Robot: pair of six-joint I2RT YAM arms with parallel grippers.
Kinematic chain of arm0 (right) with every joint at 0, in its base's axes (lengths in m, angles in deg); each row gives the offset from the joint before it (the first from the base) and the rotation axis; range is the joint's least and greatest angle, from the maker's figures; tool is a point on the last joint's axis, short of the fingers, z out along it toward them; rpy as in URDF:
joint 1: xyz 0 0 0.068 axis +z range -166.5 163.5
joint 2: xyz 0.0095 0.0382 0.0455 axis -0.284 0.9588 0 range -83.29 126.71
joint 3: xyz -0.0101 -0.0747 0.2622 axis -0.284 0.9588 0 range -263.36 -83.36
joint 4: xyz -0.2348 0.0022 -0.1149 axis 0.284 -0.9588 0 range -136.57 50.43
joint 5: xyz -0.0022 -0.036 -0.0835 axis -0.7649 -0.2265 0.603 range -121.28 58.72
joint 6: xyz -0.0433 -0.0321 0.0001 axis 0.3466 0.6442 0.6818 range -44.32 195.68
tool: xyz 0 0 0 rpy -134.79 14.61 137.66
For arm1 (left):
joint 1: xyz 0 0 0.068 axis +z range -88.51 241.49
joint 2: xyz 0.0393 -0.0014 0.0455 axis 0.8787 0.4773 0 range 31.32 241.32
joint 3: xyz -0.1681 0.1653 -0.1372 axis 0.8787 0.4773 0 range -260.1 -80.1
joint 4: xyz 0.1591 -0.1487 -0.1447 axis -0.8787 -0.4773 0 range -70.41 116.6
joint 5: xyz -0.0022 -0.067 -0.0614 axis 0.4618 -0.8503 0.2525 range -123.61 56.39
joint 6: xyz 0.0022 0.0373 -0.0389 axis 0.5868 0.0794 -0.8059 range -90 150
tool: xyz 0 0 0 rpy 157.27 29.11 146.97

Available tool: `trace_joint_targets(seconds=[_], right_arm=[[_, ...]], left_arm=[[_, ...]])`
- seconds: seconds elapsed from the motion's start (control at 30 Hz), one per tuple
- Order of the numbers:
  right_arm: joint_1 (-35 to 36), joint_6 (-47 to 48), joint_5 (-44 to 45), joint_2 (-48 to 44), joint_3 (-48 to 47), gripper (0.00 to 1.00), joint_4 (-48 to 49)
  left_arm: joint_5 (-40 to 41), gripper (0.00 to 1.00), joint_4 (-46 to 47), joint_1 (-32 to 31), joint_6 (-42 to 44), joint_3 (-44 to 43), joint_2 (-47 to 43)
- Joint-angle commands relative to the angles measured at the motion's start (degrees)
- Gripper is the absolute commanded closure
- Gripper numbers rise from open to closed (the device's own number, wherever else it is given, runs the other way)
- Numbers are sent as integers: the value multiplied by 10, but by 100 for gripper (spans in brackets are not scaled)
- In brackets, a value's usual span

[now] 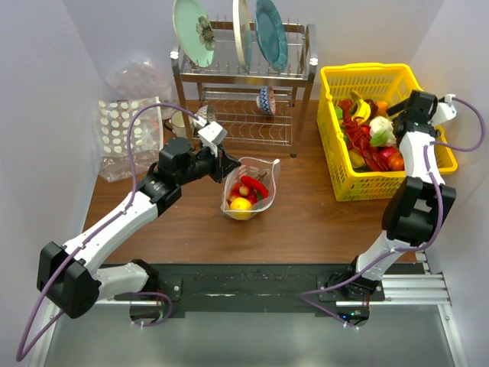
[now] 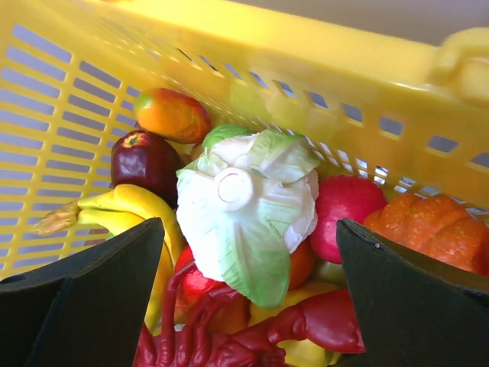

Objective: Place the food in the zip-top bag and seal the zipper
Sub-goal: Pick up the fake vegetable from the bin.

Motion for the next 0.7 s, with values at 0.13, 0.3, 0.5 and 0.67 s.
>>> trace_joint_targets(seconds=[0.13,0.3,0.5,0.67], right_arm=[[2,-22,-51,93,-62,1,-7],[2,-39,-53,159,-105,1,5],[2,-32,-64,183,-121,41,50],[2,-28,-84,138,-78,71,83]], left_arm=[[10,100,23,3,9,2,-22],[12,100,23,3,10,4,-21],[16,100,23,3,12,4,-21],[19,100,21,3,13,4,-22]])
